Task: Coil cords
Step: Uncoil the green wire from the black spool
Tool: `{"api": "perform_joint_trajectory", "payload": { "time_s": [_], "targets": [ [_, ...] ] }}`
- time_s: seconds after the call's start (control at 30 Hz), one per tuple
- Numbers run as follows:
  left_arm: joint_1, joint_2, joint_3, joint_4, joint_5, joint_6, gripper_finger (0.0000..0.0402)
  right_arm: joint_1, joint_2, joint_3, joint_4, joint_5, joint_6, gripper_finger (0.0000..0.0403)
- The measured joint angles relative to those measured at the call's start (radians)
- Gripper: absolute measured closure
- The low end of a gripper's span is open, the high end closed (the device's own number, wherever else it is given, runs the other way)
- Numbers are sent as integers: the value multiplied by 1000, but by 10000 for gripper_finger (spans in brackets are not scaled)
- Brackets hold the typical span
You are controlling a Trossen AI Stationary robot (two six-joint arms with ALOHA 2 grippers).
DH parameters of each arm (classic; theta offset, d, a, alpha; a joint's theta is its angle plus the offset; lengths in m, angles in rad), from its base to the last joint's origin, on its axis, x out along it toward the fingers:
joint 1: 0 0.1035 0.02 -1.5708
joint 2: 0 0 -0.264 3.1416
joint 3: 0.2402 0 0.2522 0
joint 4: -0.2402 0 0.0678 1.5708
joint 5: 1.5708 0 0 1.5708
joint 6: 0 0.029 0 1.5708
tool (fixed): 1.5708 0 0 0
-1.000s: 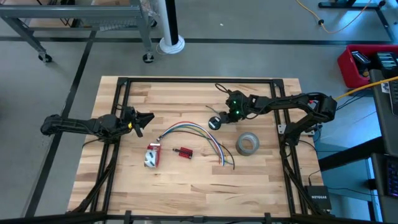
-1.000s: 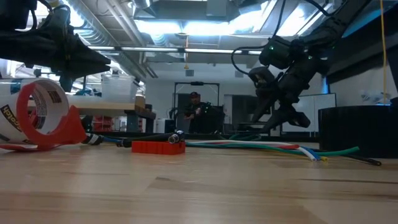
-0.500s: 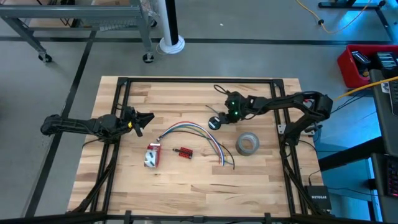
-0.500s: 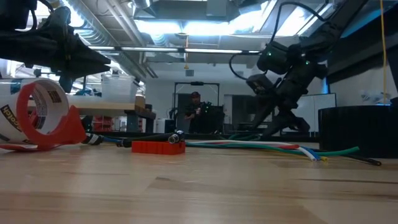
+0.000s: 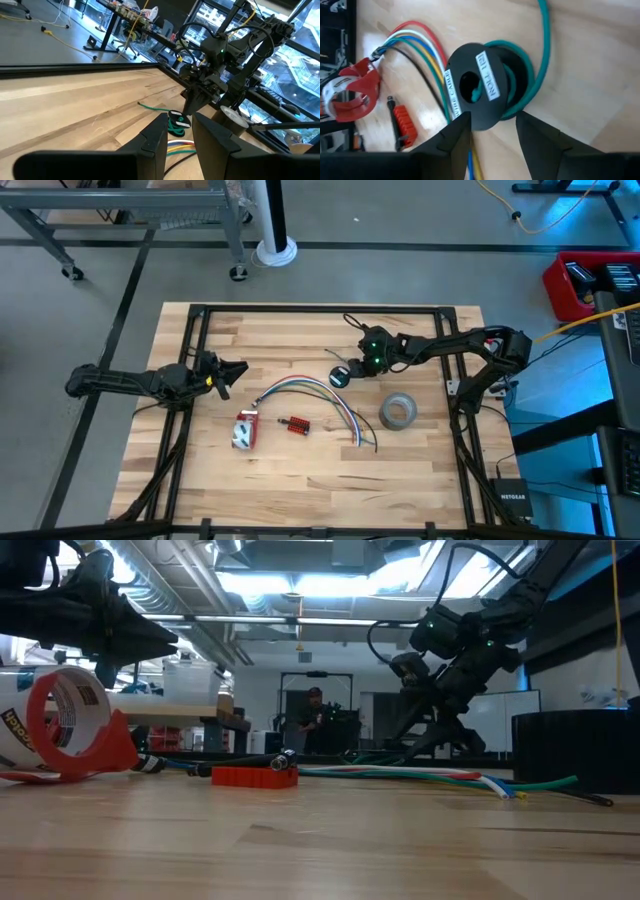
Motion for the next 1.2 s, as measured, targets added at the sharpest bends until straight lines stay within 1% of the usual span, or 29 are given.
{"api": "perform_joint_trajectory", "payload": {
  "time_s": [0.17, 0.5, 0.73, 1.03, 1.2],
  "targets": [
    [0, 0, 0, 0, 0, 0, 320, 0, 0, 0, 0, -24, 15, 242],
    [0, 0, 0, 0, 0, -1, 320, 0, 0, 0, 19, -24, 34, 242],
    [0, 0, 0, 0, 0, -1, 320, 0, 0, 0, 23, 32, 34, 242],
    [0, 0, 0, 0, 0, -2, 320, 0, 0, 0, 67, 31, 34, 242],
    [0, 0, 0, 0, 0, -2, 320, 0, 0, 0, 63, 31, 34, 242]
  ]
}}
